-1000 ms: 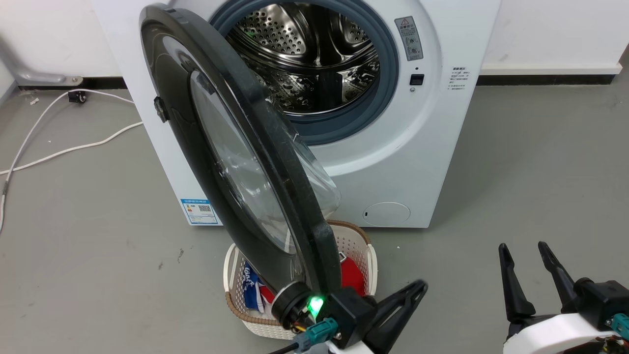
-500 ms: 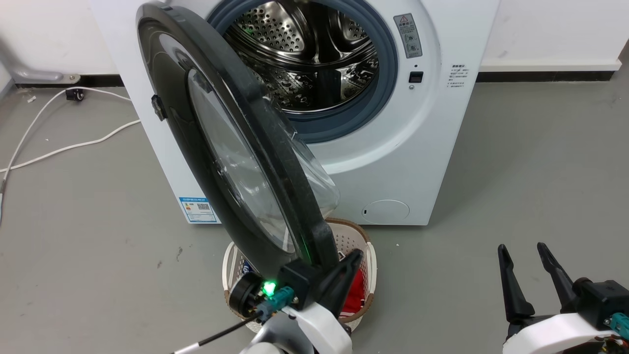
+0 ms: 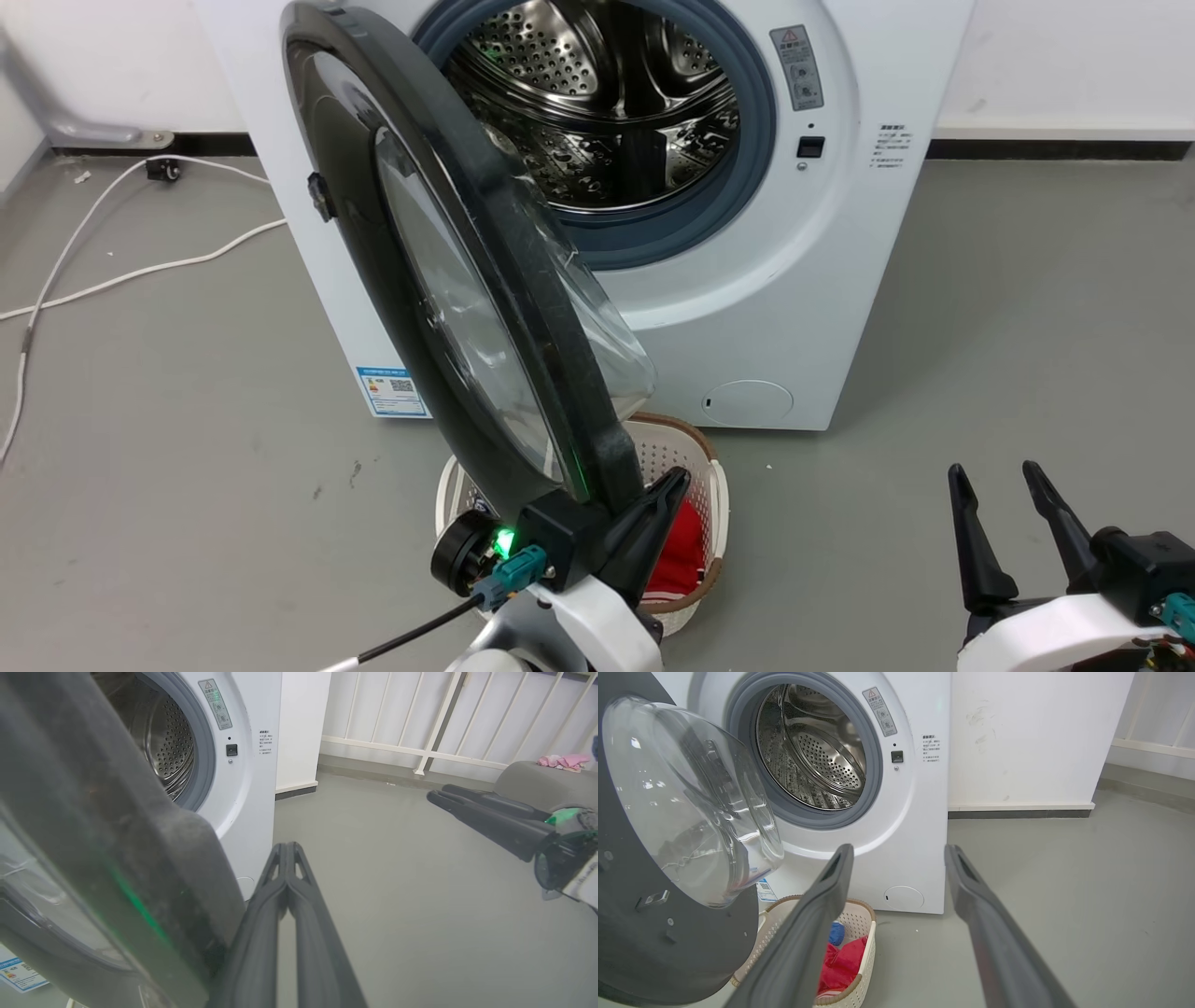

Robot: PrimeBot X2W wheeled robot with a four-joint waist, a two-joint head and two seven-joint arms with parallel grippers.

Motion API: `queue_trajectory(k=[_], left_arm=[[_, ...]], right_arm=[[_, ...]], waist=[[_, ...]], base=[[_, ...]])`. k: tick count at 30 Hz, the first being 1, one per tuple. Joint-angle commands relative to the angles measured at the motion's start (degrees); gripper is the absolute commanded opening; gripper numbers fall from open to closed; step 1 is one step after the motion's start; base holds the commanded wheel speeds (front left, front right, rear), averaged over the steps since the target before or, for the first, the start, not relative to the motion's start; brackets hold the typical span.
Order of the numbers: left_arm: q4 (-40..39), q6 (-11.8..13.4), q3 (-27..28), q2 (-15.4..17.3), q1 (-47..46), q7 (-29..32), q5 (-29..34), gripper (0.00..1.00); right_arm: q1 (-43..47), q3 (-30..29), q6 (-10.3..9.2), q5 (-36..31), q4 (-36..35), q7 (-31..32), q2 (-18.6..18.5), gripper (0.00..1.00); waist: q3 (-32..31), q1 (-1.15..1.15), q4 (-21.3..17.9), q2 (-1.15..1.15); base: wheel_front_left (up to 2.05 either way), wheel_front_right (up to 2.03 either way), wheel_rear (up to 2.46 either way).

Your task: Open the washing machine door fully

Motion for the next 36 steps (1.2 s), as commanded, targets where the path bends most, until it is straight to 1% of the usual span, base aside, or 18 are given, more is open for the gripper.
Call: queue_trajectory(k=[1, 7, 12, 20, 24, 31, 36], left_arm=[[-0.04, 1.08, 1.43, 1.38, 0.35, 0.25, 0.13, 0.0], [-3.15, 2.81, 2.78, 3.49, 2.42, 1.01, -0.21, 0.0], [-6.24, 4.21, 3.23, 4.97, 4.24, 1.83, 0.08, 0.0], [-11.02, 5.53, 3.06, 6.05, 6.55, 2.54, 0.56, 0.0], [-12.59, 6.78, 3.85, 6.59, 7.52, 2.66, 0.26, 0.0], [-13.68, 10.43, 8.33, 6.94, 10.68, 1.17, -2.12, 0.0], [-13.47, 12.77, 12.38, 8.12, 12.44, 0.02, -3.68, 0.0]], right_arm=[[-0.53, -0.04, 0.01, 0.16, 0.07, -0.06, 0.16, 1.0], [-0.45, -0.22, 0.01, 0.39, 0.23, -0.47, 0.16, 1.0], [-0.54, -0.37, 0.01, 0.63, 0.43, -0.6, 0.16, 1.0], [-0.31, -0.85, 0.0, 0.53, 0.1, -0.43, 0.14, 1.0], [-0.37, -1.01, 0.01, 0.42, -0.24, -0.26, 0.13, 1.0], [-1.85, -0.48, 0.0, 0.49, -0.11, -0.08, 0.1, 1.0], [-2.52, 0.01, 0.0, 0.26, -0.17, -0.21, 0.1, 1.0]], waist=[[0.01, 0.0, 0.31, 0.0], [-0.19, 0.0, 1.91, 0.0], [-0.31, 0.0, 4.0, 0.0], [-0.51, 0.0, 9.04, 0.0], [-0.39, 0.0, 12.13, 0.0], [-0.18, 0.0, 16.19, 0.0], [0.45, 0.0, 18.37, 0.0]], base=[[0.0, 0.0, 0.0], [0.0, 0.0, 0.0], [0.0, 0.0, 0.0], [0.0, 0.0, 0.0], [0.0, 0.0, 0.0], [0.0, 0.0, 0.0], [0.0, 0.0, 0.0]])
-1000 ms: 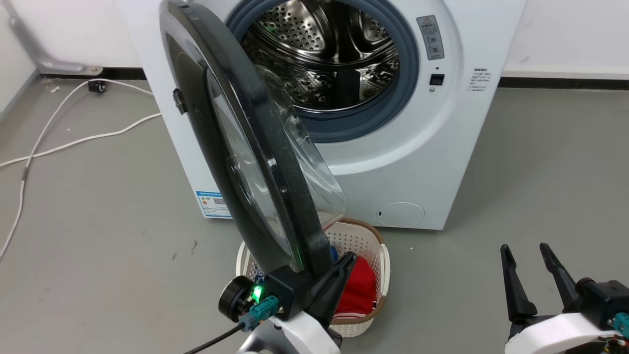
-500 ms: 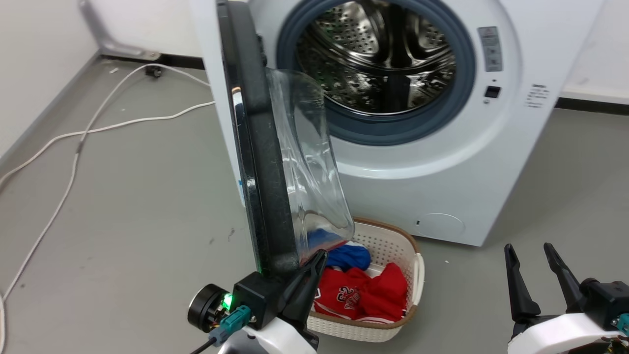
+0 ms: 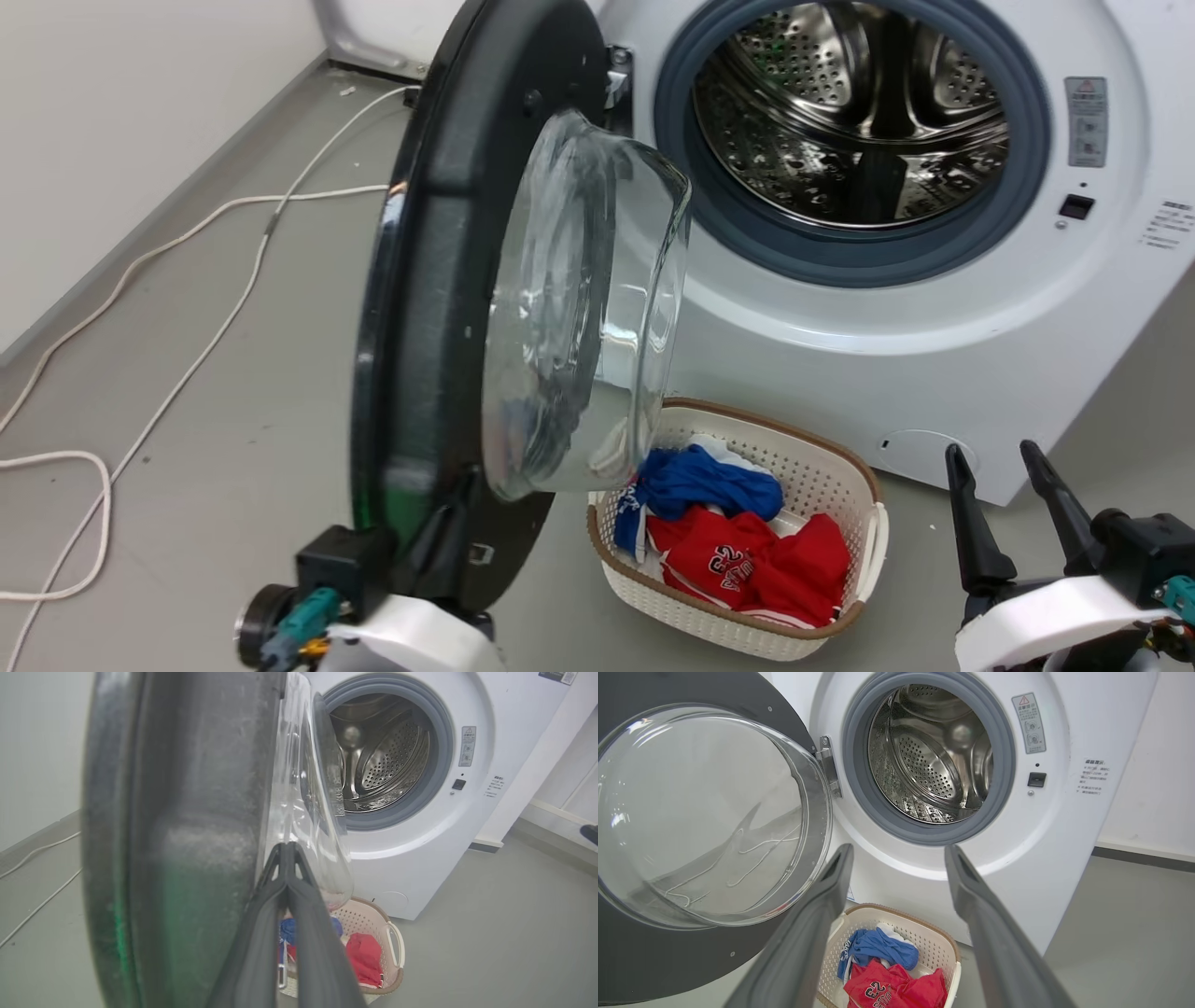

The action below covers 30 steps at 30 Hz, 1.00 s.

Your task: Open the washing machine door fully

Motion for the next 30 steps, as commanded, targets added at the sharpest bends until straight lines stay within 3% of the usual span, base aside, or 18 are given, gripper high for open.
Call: queue_trajectory(k=[1, 14, 22, 30], left_arm=[[0.6, 0.94, 1.8, 1.2, 0.63, -0.5, -0.4, 0.0], [6.55, 2.34, 14.21, 7.0, -1.76, -5.21, -4.68, 0.0], [13.66, -0.24, 20.83, 10.05, -7.46, -8.55, -9.12, 0.0], [24.9, -5.51, 26.04, 13.3, -13.1, -10.94, -14.2, 0.0]], right_arm=[[-0.92, 0.0, -0.01, -0.12, -0.07, -0.24, 0.04, 1.0], [-2.05, 1.0, -0.01, -0.02, 0.62, -0.45, 0.05, 1.0], [-4.02, 0.43, -0.01, -1.46, -0.97, 0.45, 0.04, 1.0], [-4.96, -0.56, -0.01, -2.14, -1.99, 1.43, 0.05, 1.0]], waist=[[0.45, 0.0, 0.75, 0.0], [1.95, 0.0, -0.1, 0.0], [5.17, 0.0, -2.17, 0.0], [7.72, 0.0, -3.7, 0.0]], base=[[0.0, 0.0, 0.0], [0.0, 0.0, 0.0], [0.0, 0.0, 0.0], [0.0, 0.0, 0.0]])
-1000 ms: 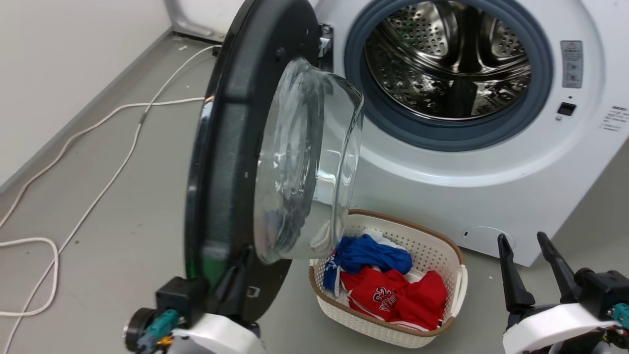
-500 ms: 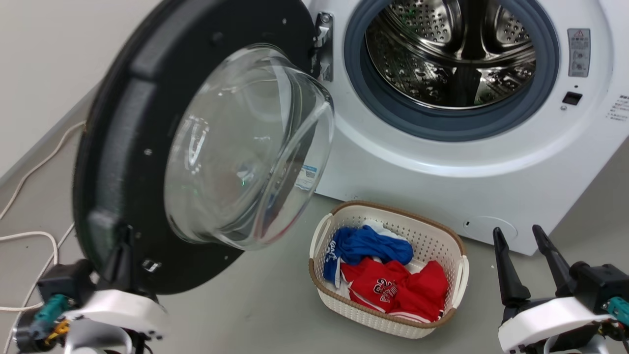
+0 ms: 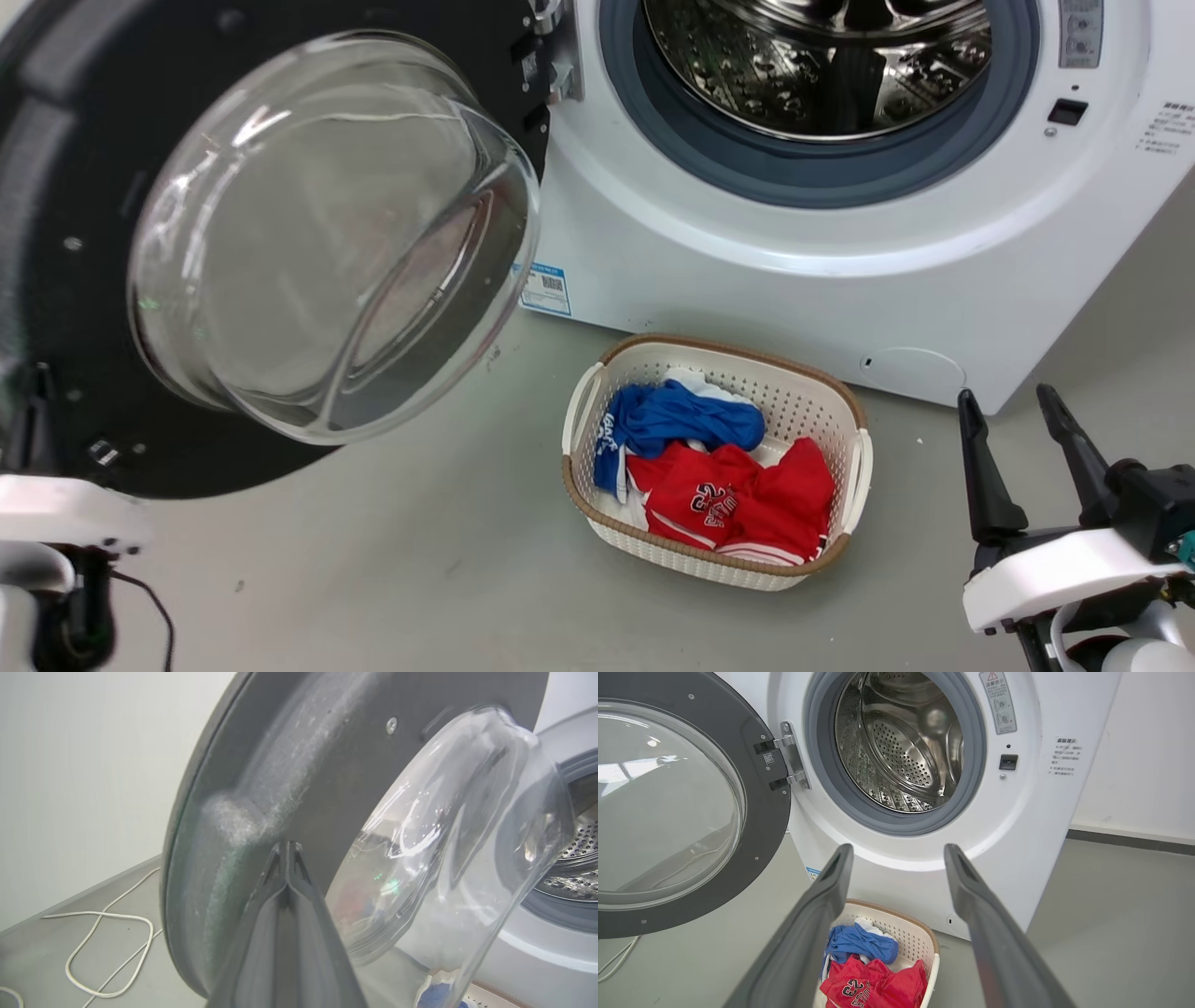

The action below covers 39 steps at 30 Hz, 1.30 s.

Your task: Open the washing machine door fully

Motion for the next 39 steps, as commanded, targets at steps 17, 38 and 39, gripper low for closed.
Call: queue_trajectory(k=[17, 38, 39], left_arm=[[12.98, -3.65, -0.37, 1.78, -7.17, -2.46, 0.98, 0.0], [-20.0, 8.73, -11.01, -5.63, 18.59, 5.05, 9.87, 0.0], [-20.6, 8.46, -11.81, -5.81, 18.5, 5.56, 9.92, 0.0]], right_arm=[[-0.56, -1.16, -0.01, 0.19, -0.04, 0.26, 0.06, 1.0], [4.83, -1.56, -0.01, 2.42, 2.37, -1.64, 0.06, 1.0], [4.99, -1.46, -0.01, 2.41, 2.3, -1.53, 0.06, 1.0]], waist=[[-0.44, -0.01, 0.01, 0.0], [-7.75, -0.01, -1.62, 0.0], [-7.82, -0.01, -2.03, 0.0]], base=[[0.0, 0.0, 0.0], [0.0, 0.0, 0.0], [0.0, 0.0, 0.0]])
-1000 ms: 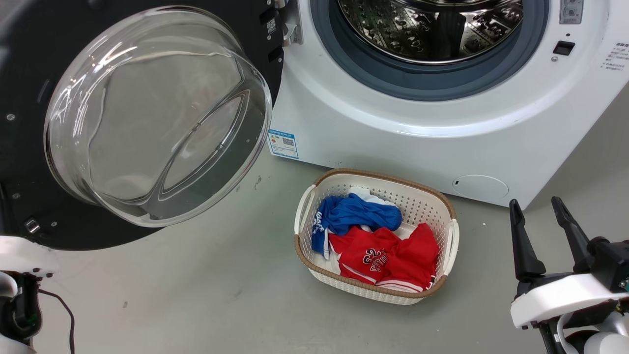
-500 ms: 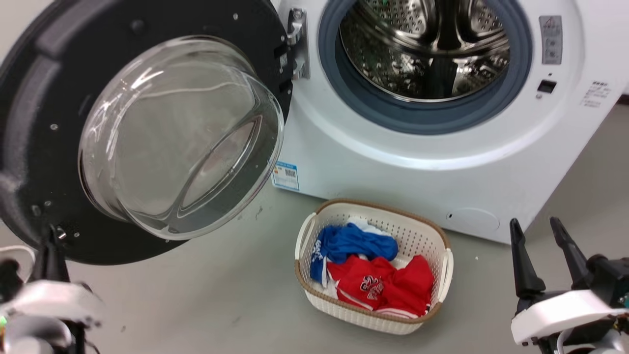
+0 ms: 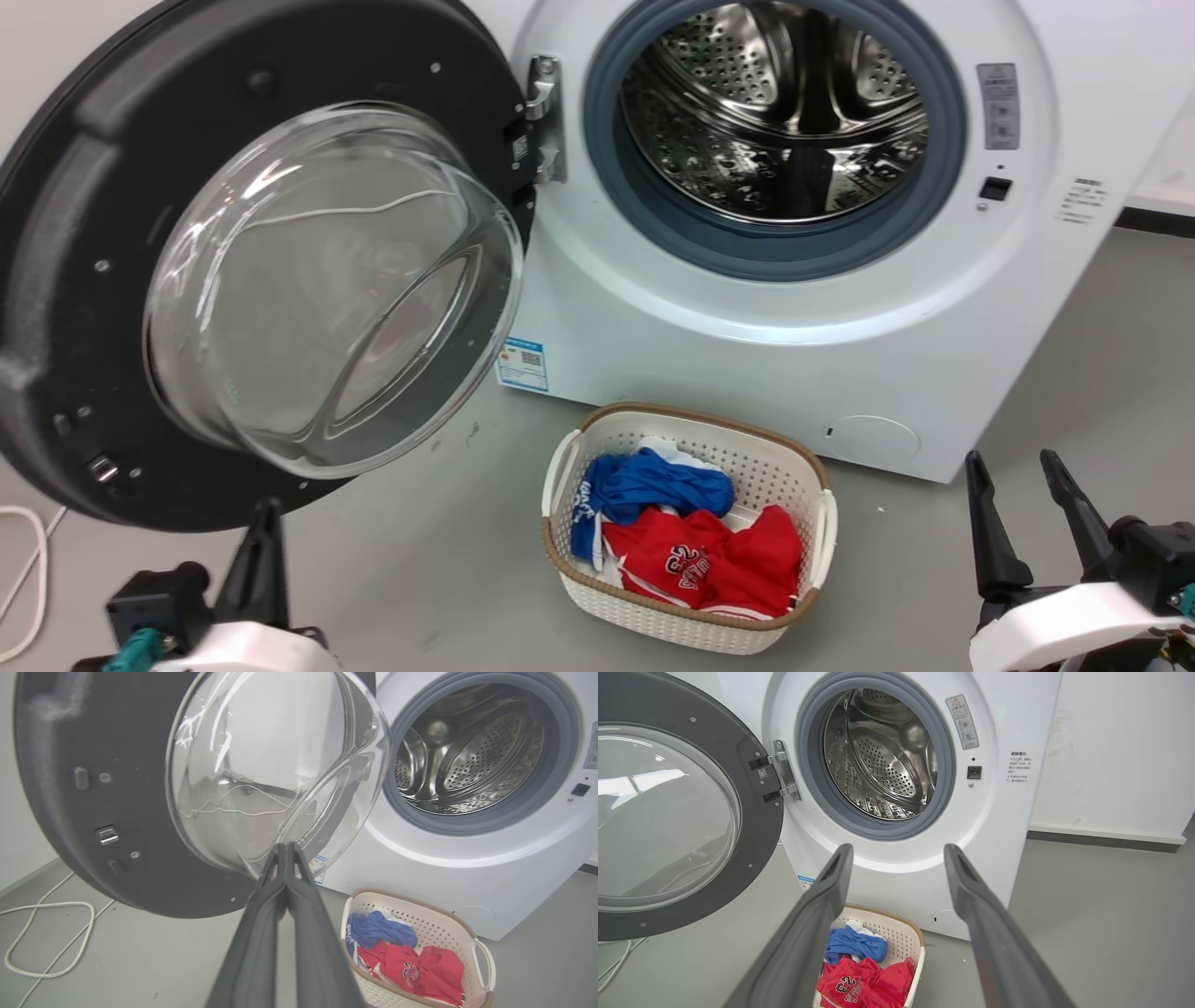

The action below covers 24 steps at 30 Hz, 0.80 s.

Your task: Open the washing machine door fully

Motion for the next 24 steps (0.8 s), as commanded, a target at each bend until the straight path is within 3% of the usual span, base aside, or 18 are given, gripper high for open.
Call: queue_trajectory(k=[1, 2, 4, 5, 6, 7, 24], left_arm=[[-0.56, -0.1, -0.57, -0.12, -0.03, 0.34, 0.29, 0.0], [-0.82, -0.31, -1.01, 0.04, -0.45, 0.6, 0.43, 0.0], [-1.17, -0.72, -2.18, 0.13, -1.33, 1.06, 1.19, 0.38], [-1.2, -0.84, -2.61, -0.04, -1.7, 1.12, 1.27, 0.61], [-1.06, -1.16, -2.87, 0.0, -2.16, 1.16, 1.28, 0.92], [-0.75, -1.29, -3.06, 0.18, -2.62, 1.15, 1.54, 1.0], [5.77, -3.26, -5.9, 0.13, -7.34, -0.4, 2.84, 1.0]], right_arm=[[0.47, 0.08, 0.0, 0.19, -0.08, 0.04, 0.06, 1.0], [0.59, 0.11, 0.0, -0.06, -0.15, 0.07, 0.06, 1.0], [0.79, 0.14, 0.0, -0.55, -0.36, 0.31, 0.05, 1.0], [0.77, 0.2, 0.0, -0.74, -0.43, 0.45, 0.06, 1.0], [0.77, 0.27, 0.0, -0.81, -0.44, 0.55, 0.06, 1.0], [0.77, 0.39, 0.0, -1.06, -0.58, 0.51, 0.06, 1.0], [0.14, 3.04, 0.0, -1.83, 0.28, 1.43, 0.06, 1.0]], waist=[[-0.17, 0.0, -0.78, 0.0], [-0.27, 0.0, -1.28, 0.0], [-0.43, 0.0, -2.52, 0.0], [-0.51, 0.0, -3.23, 0.0], [-0.62, 0.0, -3.96, 0.0], [-0.71, 0.0, -4.71, 0.0], [-1.65, 0.0, -16.62, 0.0]], base=[[0.0, 0.0, 0.0], [0.0, 0.0, 0.0], [0.0, 0.0, 0.0], [0.0, 0.0, 0.0], [0.0, 0.0, 0.0], [0.0, 0.0, 0.0], [0.0, 0.0, 0.0]])
